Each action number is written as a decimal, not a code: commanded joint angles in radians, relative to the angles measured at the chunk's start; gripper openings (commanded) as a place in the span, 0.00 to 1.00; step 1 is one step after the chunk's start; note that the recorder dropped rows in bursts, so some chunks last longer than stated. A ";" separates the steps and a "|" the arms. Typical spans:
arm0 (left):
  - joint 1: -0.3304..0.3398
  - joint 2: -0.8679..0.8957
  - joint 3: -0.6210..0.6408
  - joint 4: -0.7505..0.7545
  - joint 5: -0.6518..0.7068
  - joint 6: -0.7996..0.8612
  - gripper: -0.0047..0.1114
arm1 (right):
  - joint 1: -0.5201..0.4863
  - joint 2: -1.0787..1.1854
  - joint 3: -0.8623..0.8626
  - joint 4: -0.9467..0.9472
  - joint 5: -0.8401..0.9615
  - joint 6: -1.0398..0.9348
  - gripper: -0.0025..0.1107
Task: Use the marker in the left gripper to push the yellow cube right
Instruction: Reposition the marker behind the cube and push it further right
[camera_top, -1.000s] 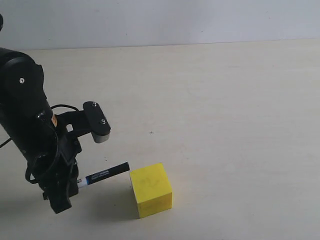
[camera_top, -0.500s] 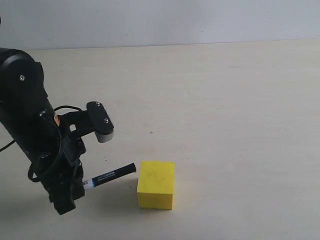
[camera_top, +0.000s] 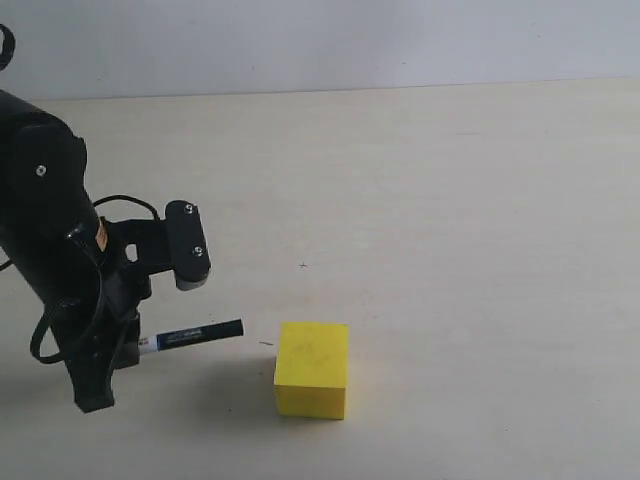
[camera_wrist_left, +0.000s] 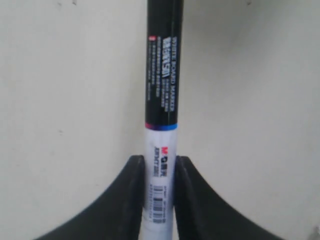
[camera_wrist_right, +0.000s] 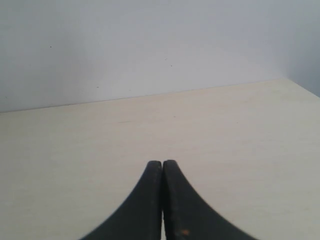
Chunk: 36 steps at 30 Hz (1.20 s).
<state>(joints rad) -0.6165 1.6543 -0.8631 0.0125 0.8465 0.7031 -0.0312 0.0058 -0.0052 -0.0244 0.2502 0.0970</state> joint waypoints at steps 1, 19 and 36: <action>-0.002 -0.002 0.023 0.074 -0.163 0.019 0.04 | -0.005 -0.006 0.005 -0.009 -0.007 0.001 0.02; -0.129 0.022 0.105 0.099 -0.302 0.085 0.04 | -0.005 -0.006 0.005 -0.009 -0.007 0.001 0.02; -0.263 0.087 0.045 0.088 -0.171 -0.084 0.04 | -0.005 -0.006 0.005 -0.009 -0.007 0.001 0.02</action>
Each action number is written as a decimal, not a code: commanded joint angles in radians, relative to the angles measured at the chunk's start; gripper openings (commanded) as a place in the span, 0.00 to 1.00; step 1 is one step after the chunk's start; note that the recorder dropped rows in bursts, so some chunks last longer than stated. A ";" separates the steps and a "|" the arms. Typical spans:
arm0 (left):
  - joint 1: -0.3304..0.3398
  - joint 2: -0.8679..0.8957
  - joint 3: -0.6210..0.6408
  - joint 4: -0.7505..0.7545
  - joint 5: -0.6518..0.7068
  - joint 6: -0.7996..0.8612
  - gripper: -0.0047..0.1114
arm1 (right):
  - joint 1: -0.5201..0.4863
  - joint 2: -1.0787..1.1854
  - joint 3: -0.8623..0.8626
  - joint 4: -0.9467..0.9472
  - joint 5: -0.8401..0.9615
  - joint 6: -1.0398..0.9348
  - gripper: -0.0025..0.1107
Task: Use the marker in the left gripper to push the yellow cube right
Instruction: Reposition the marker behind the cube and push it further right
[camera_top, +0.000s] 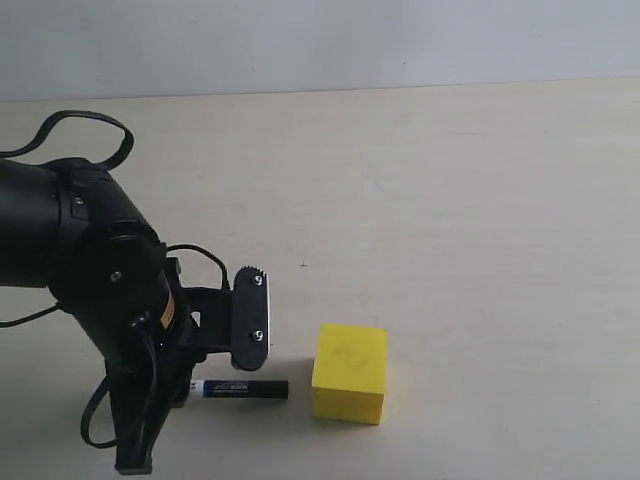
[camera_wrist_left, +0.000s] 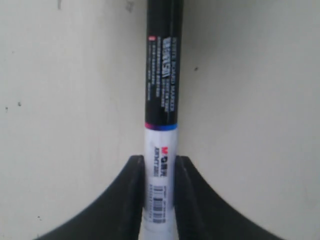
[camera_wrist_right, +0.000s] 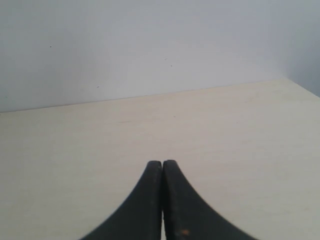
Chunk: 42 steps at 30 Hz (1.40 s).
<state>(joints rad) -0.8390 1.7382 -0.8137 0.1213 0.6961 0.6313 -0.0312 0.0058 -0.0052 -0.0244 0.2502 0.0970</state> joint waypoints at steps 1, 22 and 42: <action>-0.057 0.003 -0.007 -0.037 -0.059 -0.010 0.04 | -0.005 -0.006 0.005 -0.009 -0.007 0.001 0.02; -0.117 0.127 -0.192 -0.137 0.006 -0.090 0.04 | -0.005 -0.006 0.005 -0.009 -0.007 0.001 0.02; -0.117 0.265 -0.342 -0.036 0.117 -0.218 0.04 | -0.005 -0.006 0.005 -0.009 -0.007 0.001 0.02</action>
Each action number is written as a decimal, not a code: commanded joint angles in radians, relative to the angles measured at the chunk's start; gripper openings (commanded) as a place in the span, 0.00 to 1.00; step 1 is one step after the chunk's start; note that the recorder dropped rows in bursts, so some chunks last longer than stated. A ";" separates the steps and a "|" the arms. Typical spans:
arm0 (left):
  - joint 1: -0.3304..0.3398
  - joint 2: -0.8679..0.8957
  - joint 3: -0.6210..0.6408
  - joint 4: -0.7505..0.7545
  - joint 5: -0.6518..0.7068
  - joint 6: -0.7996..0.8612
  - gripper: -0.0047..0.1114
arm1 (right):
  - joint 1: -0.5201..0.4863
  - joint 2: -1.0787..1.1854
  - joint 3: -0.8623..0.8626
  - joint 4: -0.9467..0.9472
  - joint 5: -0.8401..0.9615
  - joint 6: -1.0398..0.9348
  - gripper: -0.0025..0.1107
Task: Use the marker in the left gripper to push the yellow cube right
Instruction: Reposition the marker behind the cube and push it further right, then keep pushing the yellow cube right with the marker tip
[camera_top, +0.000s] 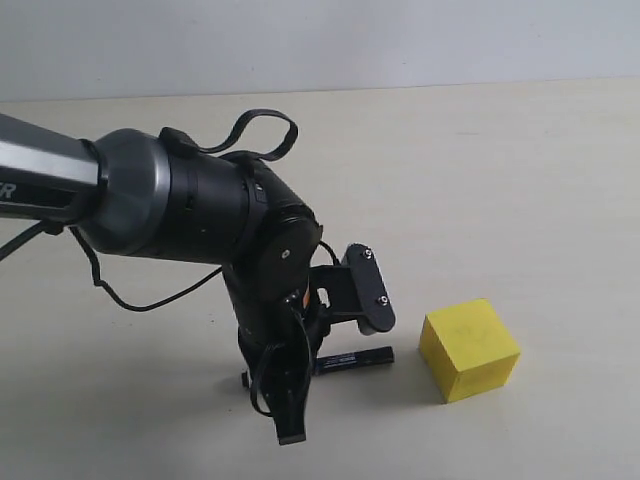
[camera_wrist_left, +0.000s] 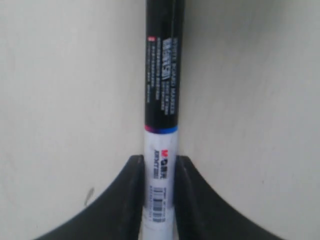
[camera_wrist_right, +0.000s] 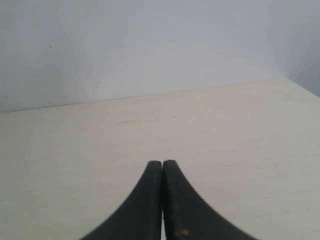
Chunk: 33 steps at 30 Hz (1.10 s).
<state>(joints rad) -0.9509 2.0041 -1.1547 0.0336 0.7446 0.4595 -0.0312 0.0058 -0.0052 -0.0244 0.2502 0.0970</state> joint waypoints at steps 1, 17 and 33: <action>-0.005 -0.003 -0.001 0.068 0.075 -0.054 0.04 | -0.005 -0.006 0.005 -0.009 -0.007 0.001 0.02; -0.054 -0.006 -0.178 0.049 0.176 -0.079 0.04 | -0.005 -0.006 0.005 -0.009 -0.007 0.001 0.02; -0.146 -0.006 -0.182 0.037 0.080 -0.097 0.04 | -0.005 -0.006 0.005 -0.009 -0.007 0.001 0.02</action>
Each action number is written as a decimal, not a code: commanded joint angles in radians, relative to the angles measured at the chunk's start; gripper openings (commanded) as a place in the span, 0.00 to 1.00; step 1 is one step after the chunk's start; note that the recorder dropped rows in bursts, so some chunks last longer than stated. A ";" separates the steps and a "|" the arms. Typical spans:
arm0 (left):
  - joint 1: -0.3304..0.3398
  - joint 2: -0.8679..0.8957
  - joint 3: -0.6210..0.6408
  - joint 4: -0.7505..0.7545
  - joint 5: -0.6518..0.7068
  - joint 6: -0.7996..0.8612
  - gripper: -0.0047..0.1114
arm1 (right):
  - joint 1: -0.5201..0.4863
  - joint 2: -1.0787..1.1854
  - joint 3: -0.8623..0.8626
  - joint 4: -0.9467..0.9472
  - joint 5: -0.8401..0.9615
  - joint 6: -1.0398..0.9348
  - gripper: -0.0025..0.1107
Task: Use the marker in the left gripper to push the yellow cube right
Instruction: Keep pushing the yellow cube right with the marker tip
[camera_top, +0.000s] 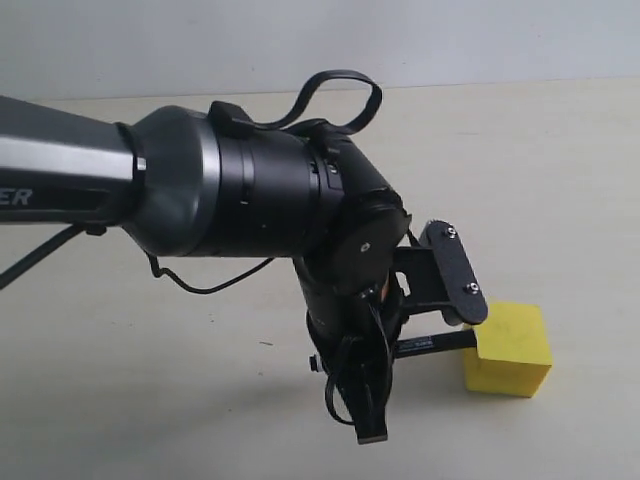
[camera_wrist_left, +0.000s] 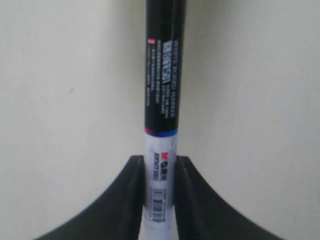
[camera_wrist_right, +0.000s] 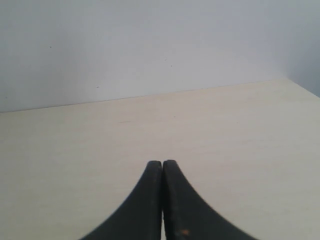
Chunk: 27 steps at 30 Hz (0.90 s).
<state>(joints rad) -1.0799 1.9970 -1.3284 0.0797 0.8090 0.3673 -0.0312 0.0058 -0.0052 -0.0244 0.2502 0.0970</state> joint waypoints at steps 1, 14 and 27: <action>-0.017 0.001 -0.008 -0.009 0.028 -0.007 0.04 | -0.005 -0.006 0.005 -0.009 -0.007 0.001 0.02; -0.001 0.001 -0.008 -0.006 0.047 -0.009 0.04 | -0.005 -0.006 0.005 -0.009 -0.007 0.001 0.02; -0.001 0.005 -0.008 -0.021 -0.003 -0.009 0.04 | -0.005 -0.006 0.005 -0.009 -0.007 0.001 0.02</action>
<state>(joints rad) -1.0815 1.9970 -1.3310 0.0736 0.8198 0.3656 -0.0312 0.0058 -0.0052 -0.0244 0.2502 0.0970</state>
